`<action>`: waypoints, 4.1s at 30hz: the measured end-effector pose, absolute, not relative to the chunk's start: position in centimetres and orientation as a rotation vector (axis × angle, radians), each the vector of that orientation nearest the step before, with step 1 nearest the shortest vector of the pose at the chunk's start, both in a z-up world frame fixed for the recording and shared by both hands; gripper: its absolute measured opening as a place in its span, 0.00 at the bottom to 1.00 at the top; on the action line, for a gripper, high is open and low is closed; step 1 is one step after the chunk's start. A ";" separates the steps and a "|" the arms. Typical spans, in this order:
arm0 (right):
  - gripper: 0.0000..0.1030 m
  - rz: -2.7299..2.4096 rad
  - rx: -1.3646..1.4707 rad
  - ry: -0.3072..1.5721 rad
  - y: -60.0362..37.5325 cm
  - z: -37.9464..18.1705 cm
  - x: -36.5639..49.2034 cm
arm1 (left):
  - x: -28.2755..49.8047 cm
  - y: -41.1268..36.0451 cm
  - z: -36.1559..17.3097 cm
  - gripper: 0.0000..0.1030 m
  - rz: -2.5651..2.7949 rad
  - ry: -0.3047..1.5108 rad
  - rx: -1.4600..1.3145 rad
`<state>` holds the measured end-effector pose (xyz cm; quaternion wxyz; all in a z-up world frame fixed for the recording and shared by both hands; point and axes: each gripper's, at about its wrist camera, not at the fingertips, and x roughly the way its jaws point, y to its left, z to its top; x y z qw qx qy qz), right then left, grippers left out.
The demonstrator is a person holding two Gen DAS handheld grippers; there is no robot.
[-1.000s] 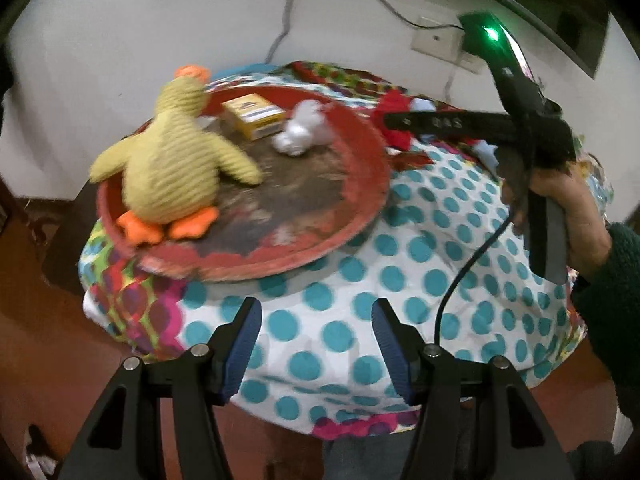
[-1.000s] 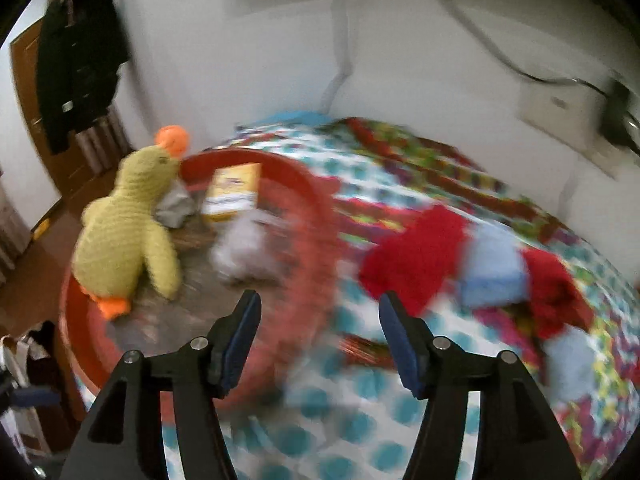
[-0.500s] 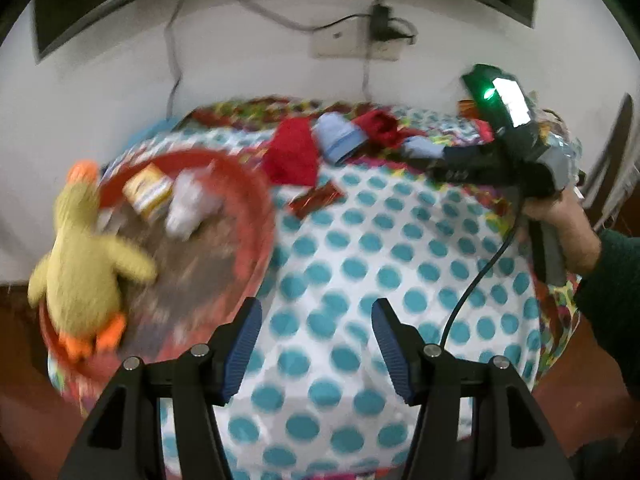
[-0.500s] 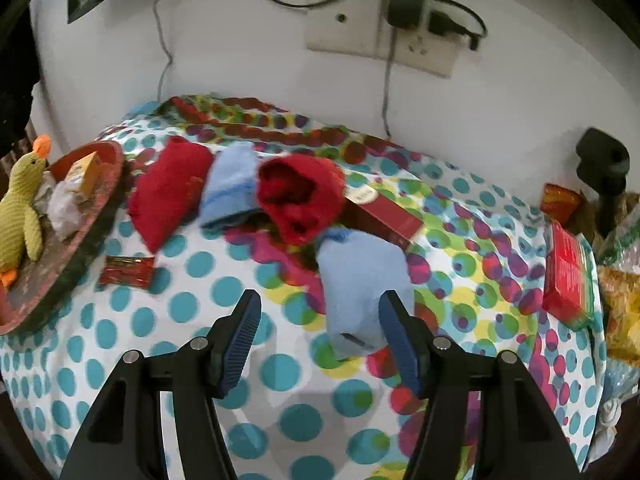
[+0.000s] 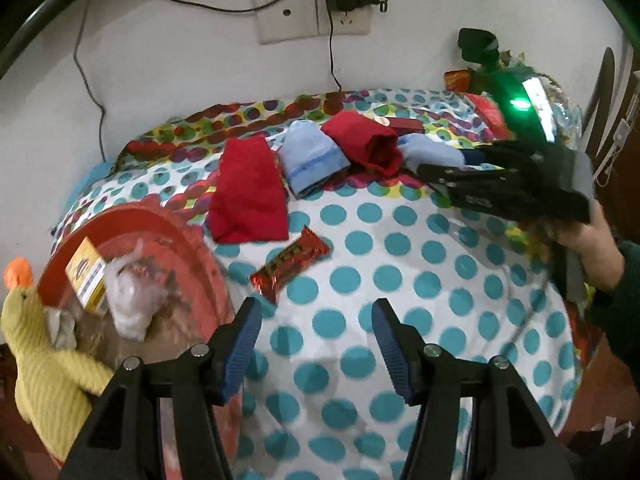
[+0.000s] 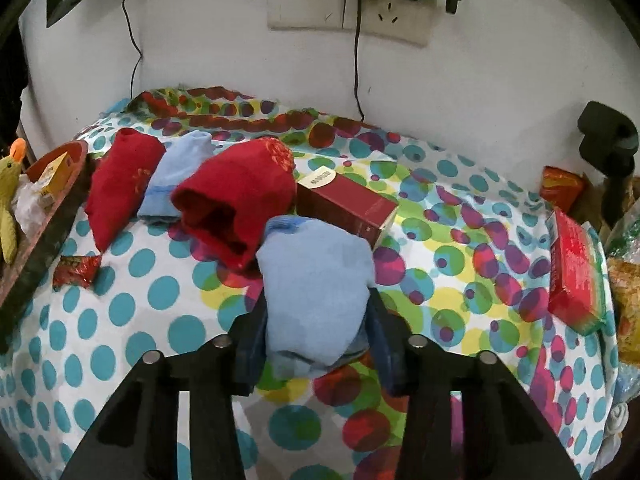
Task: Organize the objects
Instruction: 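Move the left tool to the red candy bar while the right tool moves to the light blue sock, then grasp the red candy bar with the left tool while the right tool grasps the light blue sock, then carry the candy bar with the left tool over the tray and release it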
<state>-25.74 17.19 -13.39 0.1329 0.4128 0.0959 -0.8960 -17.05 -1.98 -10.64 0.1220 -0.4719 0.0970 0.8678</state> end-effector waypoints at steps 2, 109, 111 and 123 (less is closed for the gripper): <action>0.36 -2.604 1.190 0.293 17.6 -13.3 -25.5 | -18.2 -1.6 -11.3 0.57 2.503 0.306 -1.400; 0.35 -2.604 1.224 0.328 18.5 -13.5 -25.2 | -16.3 -2.1 -10.3 0.21 2.778 -0.027 -1.235; 0.35 -2.603 1.224 0.325 18.5 -13.5 -25.1 | -15.9 -2.8 -9.8 0.21 2.794 -0.034 -1.231; 0.35 -2.602 1.224 0.329 18.4 -13.5 -25.2 | -14.5 -9.3 -7.6 0.21 2.897 -0.116 -1.274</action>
